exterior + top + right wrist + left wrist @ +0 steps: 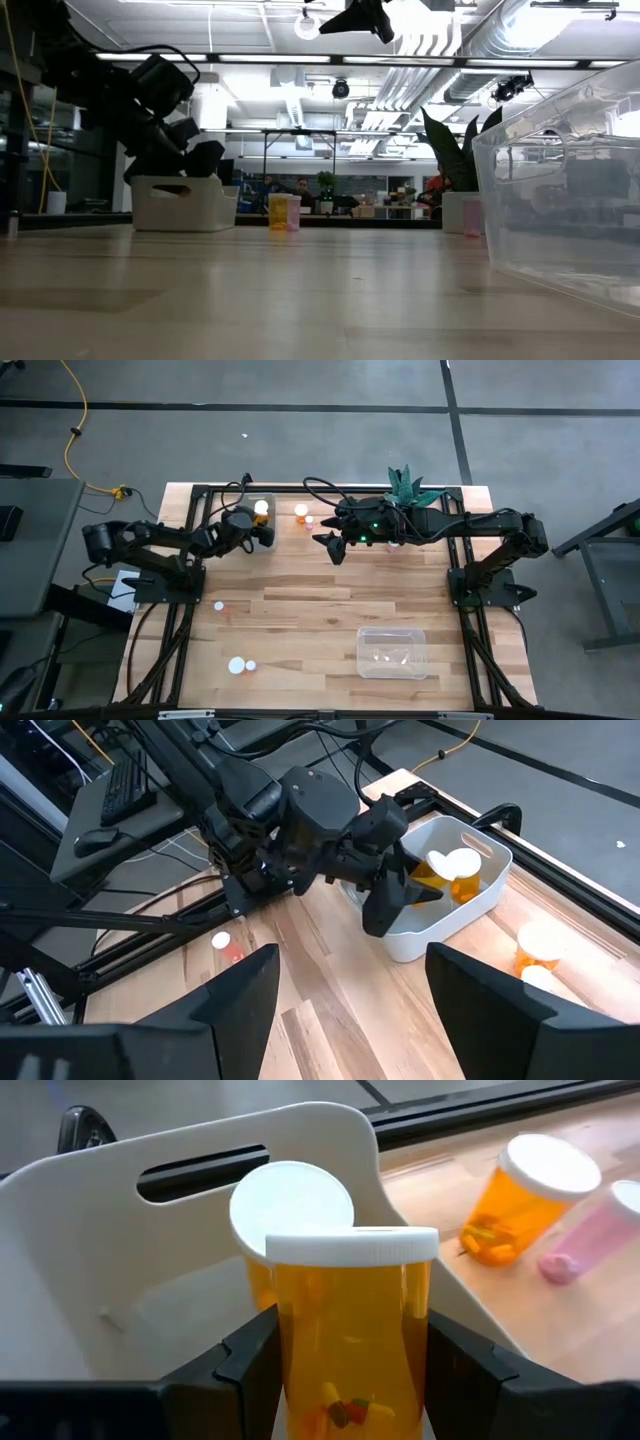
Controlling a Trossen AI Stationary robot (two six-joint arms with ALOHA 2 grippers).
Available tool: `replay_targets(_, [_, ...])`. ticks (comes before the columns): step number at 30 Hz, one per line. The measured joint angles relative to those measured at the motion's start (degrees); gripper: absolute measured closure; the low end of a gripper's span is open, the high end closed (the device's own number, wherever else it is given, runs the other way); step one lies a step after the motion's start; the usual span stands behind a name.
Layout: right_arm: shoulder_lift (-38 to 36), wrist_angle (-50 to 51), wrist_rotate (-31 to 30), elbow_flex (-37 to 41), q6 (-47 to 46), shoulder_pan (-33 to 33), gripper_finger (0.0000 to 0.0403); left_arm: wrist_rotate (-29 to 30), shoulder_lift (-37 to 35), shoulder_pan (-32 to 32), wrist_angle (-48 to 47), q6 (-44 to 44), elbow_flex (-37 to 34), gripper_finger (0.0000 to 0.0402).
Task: Pick and place medicine bottles into bin by pill shape (circle, oval)
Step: Put the large orange pill bottle into the gray bin
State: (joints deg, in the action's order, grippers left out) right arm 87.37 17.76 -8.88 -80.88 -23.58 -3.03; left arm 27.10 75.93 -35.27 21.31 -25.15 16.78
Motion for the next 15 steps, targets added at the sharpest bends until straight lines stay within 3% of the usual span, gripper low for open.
replay_targets(9, [0.0, 0.0, 0.0, 0.0, -0.5, 0.0, 0.0158, 0.4, 0.3, 0.0, -0.5, -0.3, 0.0, 0.0218])
replay_targets(15, [0.0, 0.0, 0.0, 0.0, -0.4, 0.0, 0.0158, -0.3, 0.4, 0.0, -0.7, -0.1, 0.0, 0.0182])
